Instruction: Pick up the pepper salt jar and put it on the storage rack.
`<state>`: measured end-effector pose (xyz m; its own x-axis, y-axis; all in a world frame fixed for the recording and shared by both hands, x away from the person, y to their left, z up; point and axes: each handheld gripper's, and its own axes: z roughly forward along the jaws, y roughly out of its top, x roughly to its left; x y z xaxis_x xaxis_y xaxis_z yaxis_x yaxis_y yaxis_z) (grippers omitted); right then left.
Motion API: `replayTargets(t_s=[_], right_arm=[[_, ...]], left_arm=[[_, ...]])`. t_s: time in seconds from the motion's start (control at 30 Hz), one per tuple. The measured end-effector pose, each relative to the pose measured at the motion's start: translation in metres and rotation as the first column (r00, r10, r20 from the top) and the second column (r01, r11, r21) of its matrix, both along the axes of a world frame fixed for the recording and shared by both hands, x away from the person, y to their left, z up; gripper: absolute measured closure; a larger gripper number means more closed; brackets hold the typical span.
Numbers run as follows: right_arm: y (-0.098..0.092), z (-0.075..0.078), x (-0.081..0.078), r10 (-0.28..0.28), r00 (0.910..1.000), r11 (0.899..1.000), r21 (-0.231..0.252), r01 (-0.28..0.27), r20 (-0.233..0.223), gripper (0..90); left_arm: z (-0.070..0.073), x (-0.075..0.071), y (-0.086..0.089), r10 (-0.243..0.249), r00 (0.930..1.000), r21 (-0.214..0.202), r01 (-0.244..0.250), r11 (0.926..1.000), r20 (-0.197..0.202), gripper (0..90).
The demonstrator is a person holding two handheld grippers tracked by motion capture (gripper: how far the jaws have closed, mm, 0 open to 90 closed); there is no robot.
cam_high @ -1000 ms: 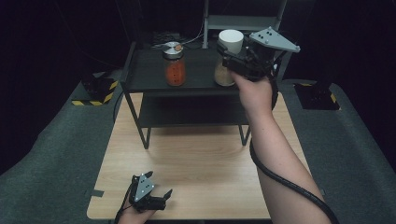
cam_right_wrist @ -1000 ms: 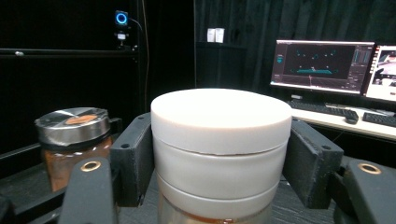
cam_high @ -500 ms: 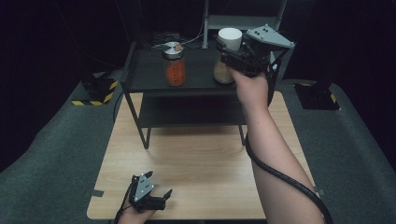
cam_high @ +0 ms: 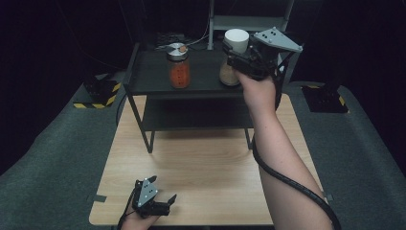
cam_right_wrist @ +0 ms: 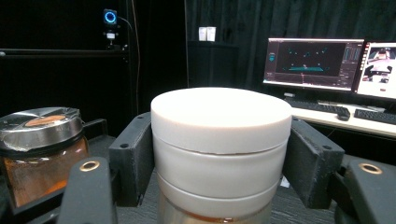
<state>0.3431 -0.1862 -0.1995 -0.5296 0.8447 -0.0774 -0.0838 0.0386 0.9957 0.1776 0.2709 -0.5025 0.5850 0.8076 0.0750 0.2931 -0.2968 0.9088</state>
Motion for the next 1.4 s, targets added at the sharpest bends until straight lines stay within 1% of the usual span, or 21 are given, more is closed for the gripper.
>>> replayTargets(t_s=[0.23, 0.3, 0.37, 0.43, 0.5, 0.57, 0.6, 0.7, 0.8, 1.03, 1.17, 1.27, 1.4], right_arm=[[0.000, 0.003, 0.001, 0.004, 1.0000, 1.000, -0.008, -0.004, -0.008, 32.1], [0.000, 0.004, 0.001, 0.004, 0.9999, 1.000, -0.010, -0.004, -0.011, 31.0], [0.000, 0.005, 0.001, 0.008, 0.9998, 1.000, -0.008, -0.008, -0.017, 28.6], [0.000, 0.005, 0.000, 0.012, 0.9997, 1.000, -0.006, -0.012, -0.023, 23.5], [0.001, 0.006, -0.001, 0.008, 0.9995, 1.000, -0.001, -0.008, -0.029, 12.2], [0.003, 0.006, -0.003, -0.009, 0.9991, 1.000, 0.005, 0.009, -0.042, 1.6], [0.003, 0.005, -0.003, -0.010, 0.9987, 1.000, 0.009, 0.010, -0.051, 0.0], [0.000, 0.001, -0.007, -0.007, 0.9990, 1.000, 0.018, 0.008, -0.044, 0.0], [-0.005, -0.004, -0.012, 0.004, 0.9993, 1.000, 0.027, -0.003, -0.038, 0.0], [-0.010, -0.008, -0.020, 0.018, 0.9997, 1.000, 0.014, -0.017, -0.017, 0.0], [-0.014, -0.014, -0.025, 0.036, 0.9993, 0.999, 0.026, -0.035, -0.011, 0.0], [-0.017, -0.019, -0.030, 0.040, 0.9992, 0.999, 0.019, -0.040, -0.002, 0.0], [-0.020, -0.025, -0.036, 0.045, 0.9989, 0.999, 0.022, -0.045, 0.011, 0.0]], left_arm=[[0.000, 0.000, 0.000, -0.004, 1.0000, 0.006, 0.004, 1.0000, 0.001, 0.6], [0.000, 0.000, 0.001, -0.002, 1.0000, -0.002, 0.002, 1.0000, 0.000, 0.6], [0.000, 0.000, 0.001, -0.003, 1.0000, -0.001, 0.003, 1.0000, 0.000, 0.6], [0.001, 0.000, 0.000, -0.005, 1.0000, 0.007, 0.005, 1.0000, 0.001, 0.6], [0.001, 0.000, 0.000, -0.005, 1.0000, 0.009, 0.005, 0.9999, 0.001, 0.6], [0.001, 0.000, 0.000, -0.006, 1.0000, 0.008, 0.006, 1.0000, 0.001, 0.6], [0.001, 0.000, 0.000, -0.005, 1.0000, 0.007, 0.005, 1.0000, 0.000, 0.6], [0.000, 0.000, 0.000, -0.001, 1.0000, 0.003, 0.001, 1.0000, 0.001, 0.6], [0.001, 0.000, -0.001, -0.001, 1.0000, 0.009, 0.001, 1.0000, 0.001, 0.6], [0.001, 0.000, -0.002, 0.000, 1.0000, 0.013, 0.000, 0.9999, 0.002, 0.6], [0.001, 0.000, -0.002, 0.001, 1.0000, 0.014, -0.001, 0.9999, 0.003, 0.6], [0.001, -0.001, -0.002, 0.001, 1.0000, 0.017, -0.001, 0.9999, 0.004, 0.6], [0.001, -0.001, -0.003, 0.000, 1.0000, 0.020, 0.000, 0.9998, 0.004, 0.6]])
